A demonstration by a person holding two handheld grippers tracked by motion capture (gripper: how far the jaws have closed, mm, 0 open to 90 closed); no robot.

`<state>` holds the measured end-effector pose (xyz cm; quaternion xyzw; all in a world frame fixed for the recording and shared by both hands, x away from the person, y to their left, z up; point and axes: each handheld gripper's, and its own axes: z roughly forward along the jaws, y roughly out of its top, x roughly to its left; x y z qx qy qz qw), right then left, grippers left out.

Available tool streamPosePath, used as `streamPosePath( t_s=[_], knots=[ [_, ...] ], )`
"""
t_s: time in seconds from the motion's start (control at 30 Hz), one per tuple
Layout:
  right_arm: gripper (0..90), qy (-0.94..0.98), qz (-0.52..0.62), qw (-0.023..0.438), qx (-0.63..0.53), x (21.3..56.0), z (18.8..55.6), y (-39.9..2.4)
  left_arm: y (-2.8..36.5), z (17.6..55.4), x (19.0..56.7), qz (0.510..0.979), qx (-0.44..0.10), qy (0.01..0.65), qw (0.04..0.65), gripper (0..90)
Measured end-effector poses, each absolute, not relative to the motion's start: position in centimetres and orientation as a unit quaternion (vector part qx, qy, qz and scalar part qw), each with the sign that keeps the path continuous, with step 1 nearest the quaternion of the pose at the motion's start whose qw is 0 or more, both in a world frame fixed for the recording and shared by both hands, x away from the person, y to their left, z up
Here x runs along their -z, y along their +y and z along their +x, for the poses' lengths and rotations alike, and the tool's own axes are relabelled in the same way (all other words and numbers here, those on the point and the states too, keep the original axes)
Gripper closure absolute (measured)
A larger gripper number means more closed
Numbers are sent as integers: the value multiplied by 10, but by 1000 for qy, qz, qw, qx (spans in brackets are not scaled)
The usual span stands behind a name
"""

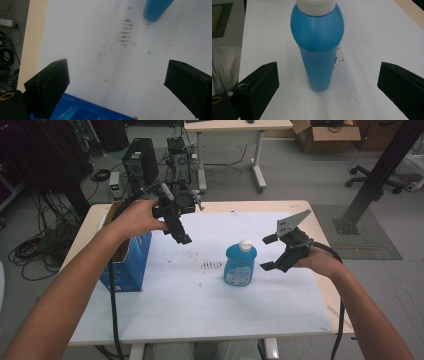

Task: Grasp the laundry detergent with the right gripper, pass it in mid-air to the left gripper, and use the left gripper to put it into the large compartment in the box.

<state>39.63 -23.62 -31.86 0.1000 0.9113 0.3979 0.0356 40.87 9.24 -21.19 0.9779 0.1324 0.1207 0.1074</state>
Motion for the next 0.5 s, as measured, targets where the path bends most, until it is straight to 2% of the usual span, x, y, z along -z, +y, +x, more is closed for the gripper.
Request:
streamPosePath(
  t_s=[0.5],
  knots=[
    [36, 893, 113, 30, -435, 337, 395, -245, 91, 410, 213, 978, -120, 133, 110, 62]
  ],
)
